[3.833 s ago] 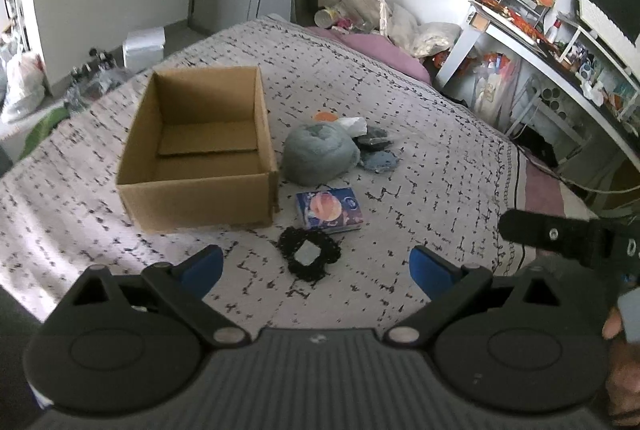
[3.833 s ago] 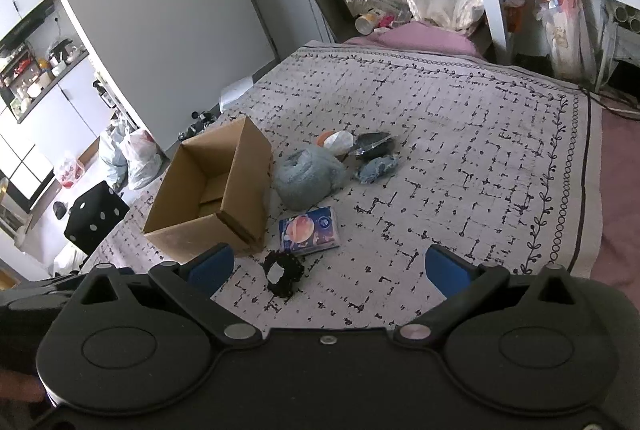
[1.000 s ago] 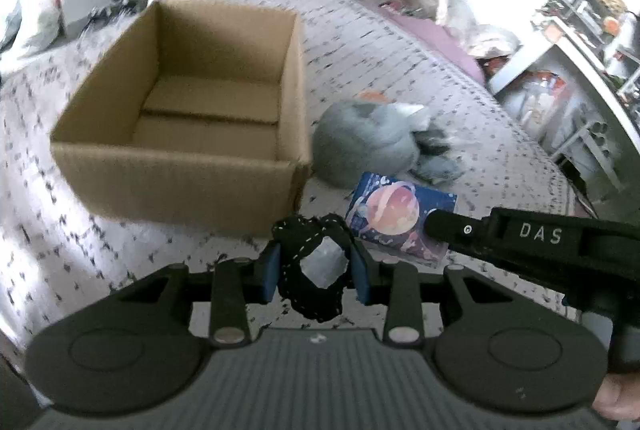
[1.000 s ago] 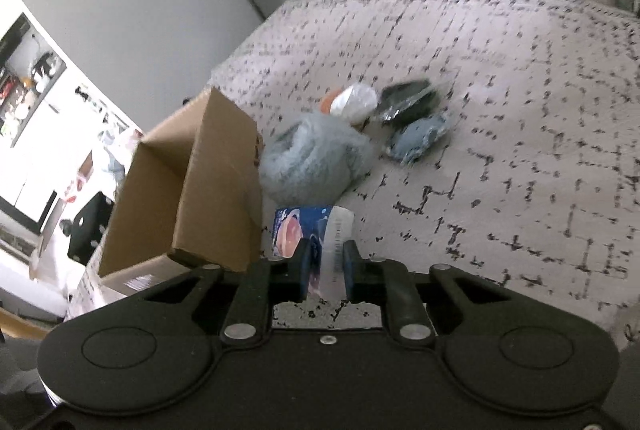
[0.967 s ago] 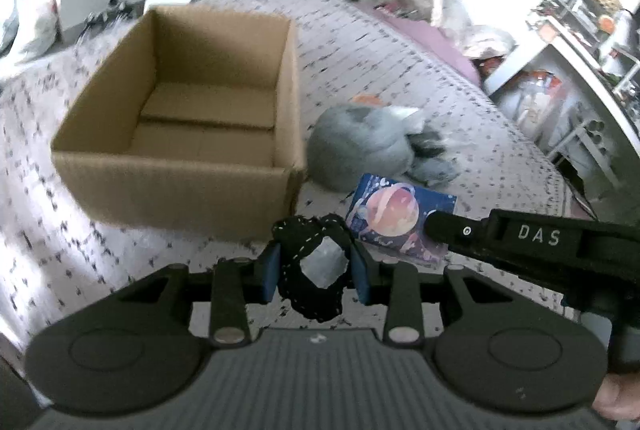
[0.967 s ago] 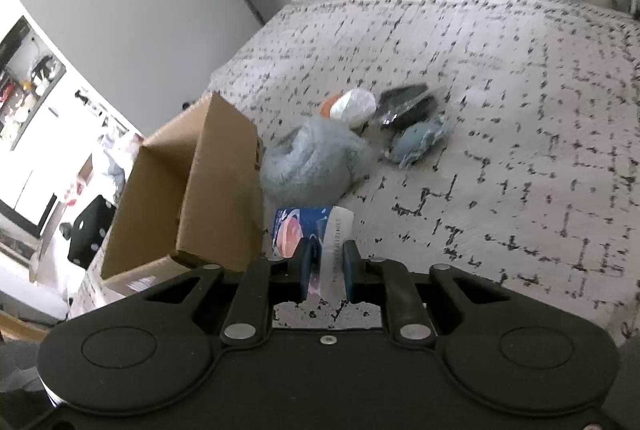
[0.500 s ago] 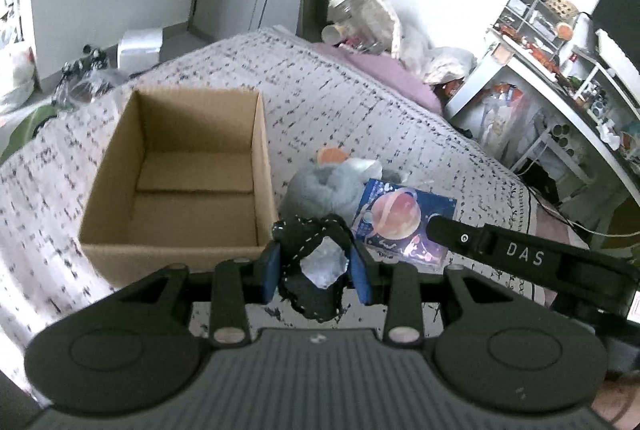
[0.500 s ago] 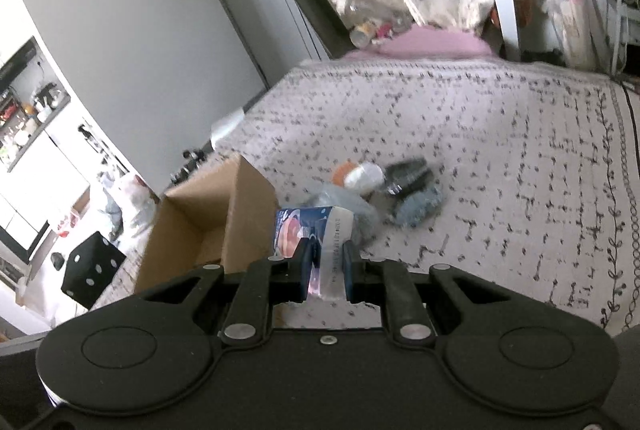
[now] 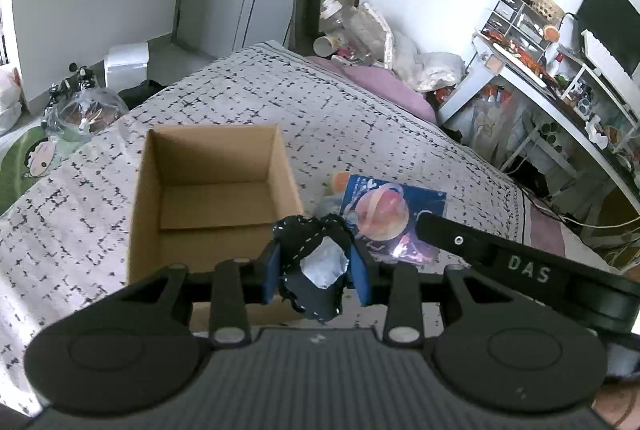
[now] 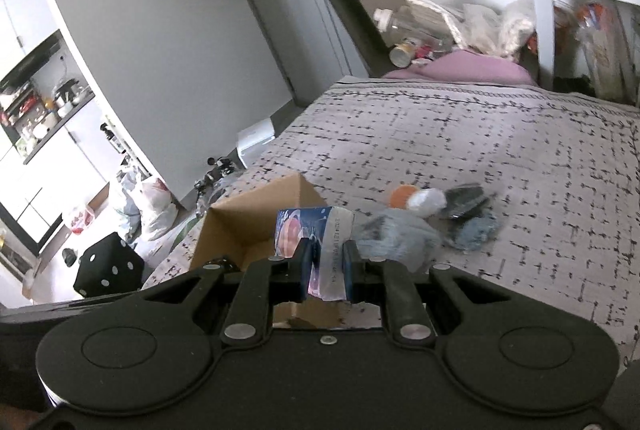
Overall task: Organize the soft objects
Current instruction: 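Carry both items over the box and release them inside with both tools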
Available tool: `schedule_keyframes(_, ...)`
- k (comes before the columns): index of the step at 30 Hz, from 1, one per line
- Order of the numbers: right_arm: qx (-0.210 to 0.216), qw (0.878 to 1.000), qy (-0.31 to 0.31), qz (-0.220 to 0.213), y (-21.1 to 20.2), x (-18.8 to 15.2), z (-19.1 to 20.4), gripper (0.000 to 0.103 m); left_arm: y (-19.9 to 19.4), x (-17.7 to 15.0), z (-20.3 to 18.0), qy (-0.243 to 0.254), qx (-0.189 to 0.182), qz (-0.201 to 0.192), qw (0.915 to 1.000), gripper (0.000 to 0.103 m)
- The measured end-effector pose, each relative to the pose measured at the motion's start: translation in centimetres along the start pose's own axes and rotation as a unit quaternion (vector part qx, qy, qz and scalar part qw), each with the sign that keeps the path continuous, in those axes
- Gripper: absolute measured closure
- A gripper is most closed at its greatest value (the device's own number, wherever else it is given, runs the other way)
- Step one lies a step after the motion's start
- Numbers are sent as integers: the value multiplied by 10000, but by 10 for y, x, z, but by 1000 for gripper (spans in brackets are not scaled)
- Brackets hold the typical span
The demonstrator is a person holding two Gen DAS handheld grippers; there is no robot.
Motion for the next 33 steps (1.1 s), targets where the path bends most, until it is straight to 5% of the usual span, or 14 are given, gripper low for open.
schedule_keyframes(17,193,9990,-169,367,41,-18,49,85,15,7,77,-279,274,372,9985,66)
schedule_keyframes(19,194,9982,-207,530,46,-21,53,80,19,6,82,-304,345,389,9982,61)
schedule_keyframes(23,89,9988,-196,448,42,-20,49,46,27,6,94,-440,620,506,9958,50)
schedule_keyframes(31,-150,9991,-39,384,24,-12,18,45,31,7,95,-666,733,593,9933,46)
schedule_keyframes(33,-198,9993,-8,328,17,-9,9,38,28,10,89,-669,682,589,9937,45)
Point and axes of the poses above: each gripper's, at about its wrist camera, not at the fingertips, and y roughly the way its jaws point, z to its left, x to its top, the point moved 6 cm from there along y, roughly the way its jaws point, and after that the axes turned 6 degrees about -y, right-handed, at the moved point
